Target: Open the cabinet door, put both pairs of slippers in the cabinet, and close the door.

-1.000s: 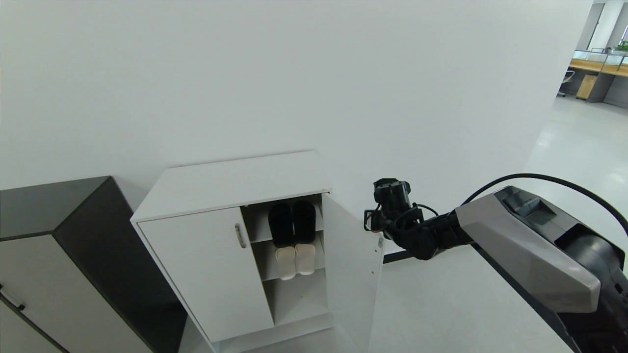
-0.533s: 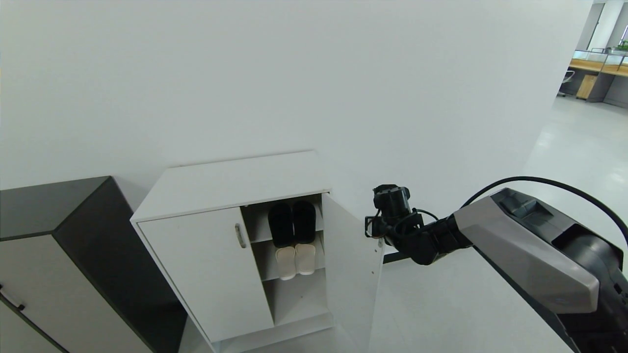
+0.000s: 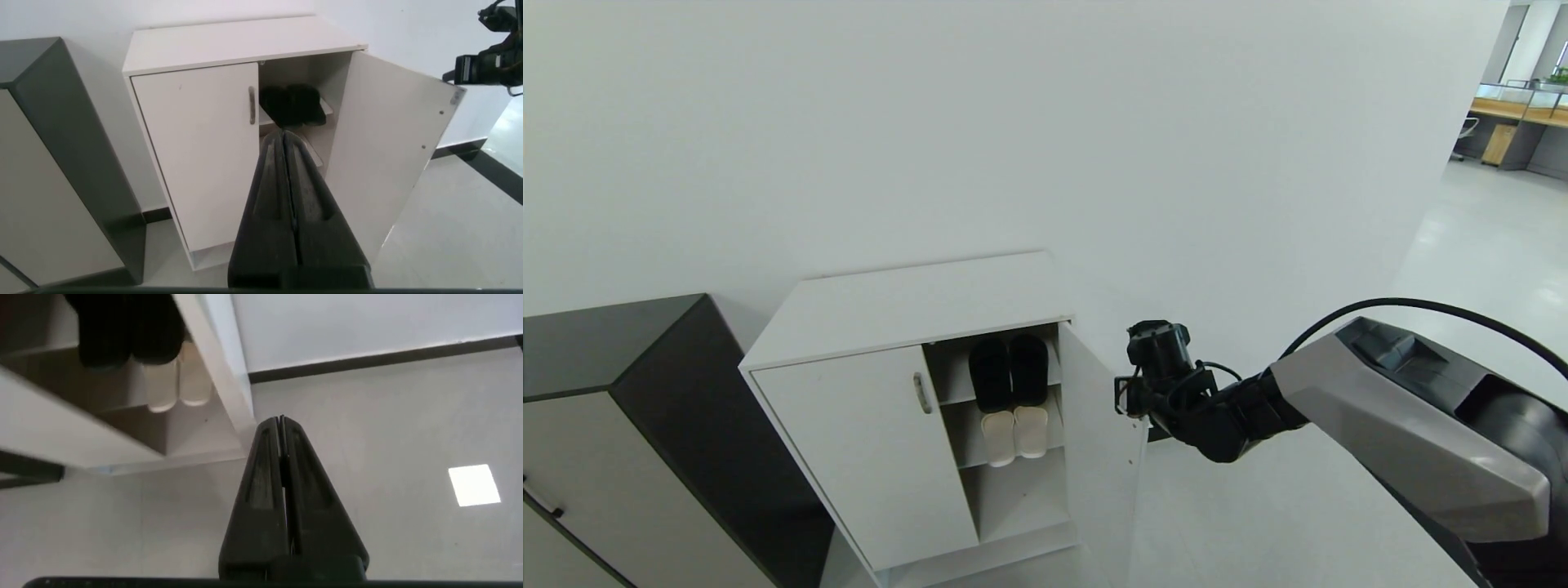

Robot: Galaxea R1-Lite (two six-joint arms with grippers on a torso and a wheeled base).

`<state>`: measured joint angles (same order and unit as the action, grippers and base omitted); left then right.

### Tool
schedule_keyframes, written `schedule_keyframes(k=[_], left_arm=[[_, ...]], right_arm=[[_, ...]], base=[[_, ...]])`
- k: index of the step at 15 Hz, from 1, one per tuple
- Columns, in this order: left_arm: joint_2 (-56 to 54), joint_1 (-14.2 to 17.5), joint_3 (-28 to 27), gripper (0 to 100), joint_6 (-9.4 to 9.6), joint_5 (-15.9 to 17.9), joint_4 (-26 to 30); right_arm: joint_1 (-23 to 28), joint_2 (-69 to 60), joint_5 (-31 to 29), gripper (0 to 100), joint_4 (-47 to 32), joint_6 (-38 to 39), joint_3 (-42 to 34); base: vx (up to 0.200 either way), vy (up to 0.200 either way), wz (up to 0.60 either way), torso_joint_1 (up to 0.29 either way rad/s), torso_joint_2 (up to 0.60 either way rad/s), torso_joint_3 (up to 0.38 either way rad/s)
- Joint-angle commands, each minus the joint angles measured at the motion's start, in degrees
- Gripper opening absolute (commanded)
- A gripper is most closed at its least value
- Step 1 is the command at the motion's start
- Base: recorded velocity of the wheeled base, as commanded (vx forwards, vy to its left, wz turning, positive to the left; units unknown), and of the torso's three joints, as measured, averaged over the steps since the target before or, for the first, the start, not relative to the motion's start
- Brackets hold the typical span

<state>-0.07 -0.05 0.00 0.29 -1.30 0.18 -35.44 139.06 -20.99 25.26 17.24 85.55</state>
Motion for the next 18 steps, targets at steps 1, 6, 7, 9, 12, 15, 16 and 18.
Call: schedule_keyframes(k=[1, 6, 7, 9, 12, 15, 16, 18], left_arm=[[0.07, -0.04, 0.00, 0, -0.03, -0.01, -0.01], [0.07, -0.04, 0.00, 0, -0.03, -0.01, -0.01], [0.07, -0.04, 0.00, 0, -0.03, -0.01, -0.01], [0.07, -0.04, 0.00, 0, -0.03, -0.01, -0.01], [0.07, -0.04, 0.00, 0, -0.03, -0.01, -0.01], [0.07, -0.04, 0.00, 0, -0.03, -0.01, -0.01], [0.07, -0.04, 0.00, 0, 0.06, -0.01, -0.01], [0.07, -0.04, 0.00, 0, -0.03, -0.01, -0.01]], right_arm=[[-3.15, -3.62, 0.07, 0, 0.67, 0.08, -3.64], [-10.70, -6.34, -0.10, 0, 4.54, -0.27, -9.97], [-11.50, -6.52, -0.37, 0, 6.56, -0.71, -11.02], [-12.46, -6.96, -0.10, 0, 9.72, -4.58, -14.45], [-12.46, -6.78, -0.01, 0, 12.45, -5.72, -16.30], [-12.46, -6.69, -0.01, 0, 12.53, -5.72, -16.47], [-12.46, -6.69, -0.01, 0, 12.53, -5.64, -16.47], [-12.46, -6.61, -0.01, 0, 12.71, -5.64, -16.56]], base=[[0.000, 0.000, 0.00, 0.000, 0.00, 0.000], [0.000, 0.000, 0.00, 0.000, 0.00, 0.000], [0.000, 0.000, 0.00, 0.000, 0.00, 0.000], [0.000, 0.000, 0.00, 0.000, 0.00, 0.000], [0.000, 0.000, 0.00, 0.000, 0.00, 0.000], [0.000, 0.000, 0.00, 0.000, 0.00, 0.000], [0.000, 0.000, 0.60, 0.007, 0.01, 0.002], [0.000, 0.000, 0.60, 0.002, 0.00, 0.000]])
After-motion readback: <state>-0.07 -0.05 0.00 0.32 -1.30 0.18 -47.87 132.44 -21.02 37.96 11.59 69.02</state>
